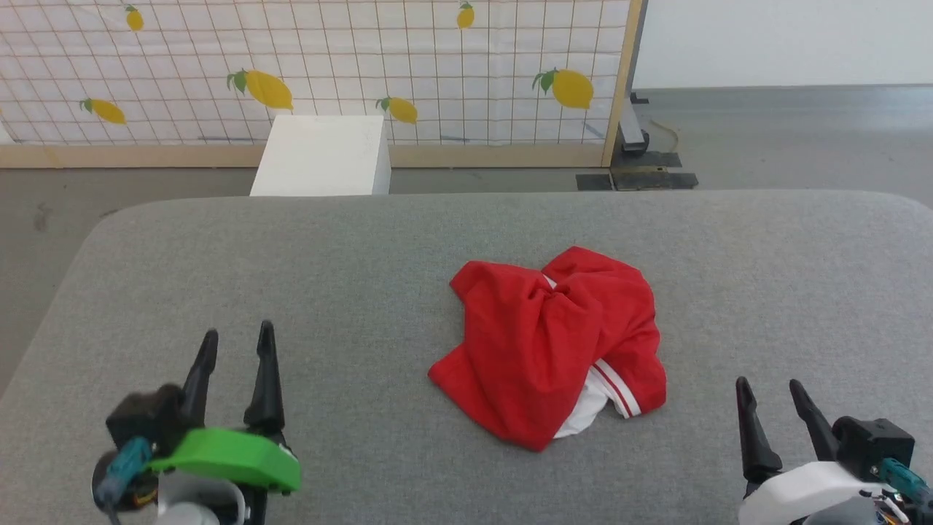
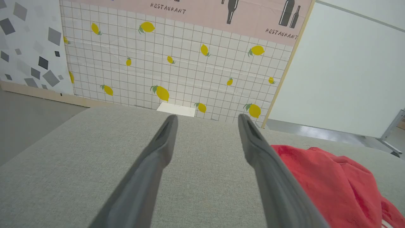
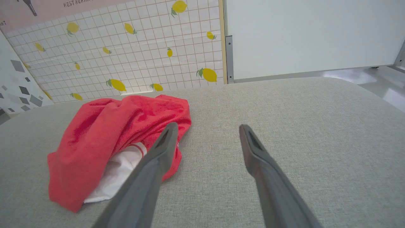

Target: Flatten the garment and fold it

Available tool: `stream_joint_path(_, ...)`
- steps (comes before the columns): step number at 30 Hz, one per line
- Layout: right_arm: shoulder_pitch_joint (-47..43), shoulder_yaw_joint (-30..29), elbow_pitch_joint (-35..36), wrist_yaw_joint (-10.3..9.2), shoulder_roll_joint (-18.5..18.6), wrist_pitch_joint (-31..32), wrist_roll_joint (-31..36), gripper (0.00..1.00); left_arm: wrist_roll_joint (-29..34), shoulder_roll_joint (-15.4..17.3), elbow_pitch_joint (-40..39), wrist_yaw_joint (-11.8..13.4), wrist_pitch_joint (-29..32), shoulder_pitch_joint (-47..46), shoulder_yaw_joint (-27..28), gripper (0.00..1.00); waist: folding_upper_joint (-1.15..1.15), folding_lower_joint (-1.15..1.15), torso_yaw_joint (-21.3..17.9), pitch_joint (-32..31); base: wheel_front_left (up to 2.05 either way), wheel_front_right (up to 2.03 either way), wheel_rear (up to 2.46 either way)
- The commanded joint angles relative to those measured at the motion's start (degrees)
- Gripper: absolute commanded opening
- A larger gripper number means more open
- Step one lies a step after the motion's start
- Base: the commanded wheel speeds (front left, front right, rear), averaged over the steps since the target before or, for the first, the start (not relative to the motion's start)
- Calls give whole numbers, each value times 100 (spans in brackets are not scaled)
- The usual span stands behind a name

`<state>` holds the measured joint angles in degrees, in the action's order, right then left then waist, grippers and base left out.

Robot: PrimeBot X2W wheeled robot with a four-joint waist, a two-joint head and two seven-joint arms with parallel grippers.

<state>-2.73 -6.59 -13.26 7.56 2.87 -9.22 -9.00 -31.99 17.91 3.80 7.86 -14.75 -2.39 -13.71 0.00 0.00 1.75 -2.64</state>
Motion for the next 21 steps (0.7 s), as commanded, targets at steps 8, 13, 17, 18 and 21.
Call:
stream_joint_path(8, 809, 86, 48, -8, 0, 1229, 36, 100, 459, -496, -257, -287, -24, 344, 485, 100, 0, 0, 81, 431, 0, 0, 0)
stream_joint_path(13, 2121, -12, -75, -8, 1, 2430, 451, 100, 629, -677, -407, -592, -24, 102, 646, 100, 0, 0, 312, 992, 0, 0, 0)
stream_joint_path(17, 3097, 55, -493, -8, 136, 3511, 794, 100, 724, -823, -371, -843, -24, -129, 773, 100, 0, 0, 542, 1452, 0, 0, 0)
stream_joint_path(18, 3323, 89, -639, -8, 205, 3830, 857, 100, 742, -870, -355, -903, -24, -187, 811, 100, 0, 0, 614, 1599, 0, 0, 0)
stream_joint_path(21, 3767, 248, -1035, -8, 445, 4534, 1033, 100, 797, -988, -286, -1055, -24, -335, 891, 100, 0, 0, 791, 1863, 0, 0, 0)
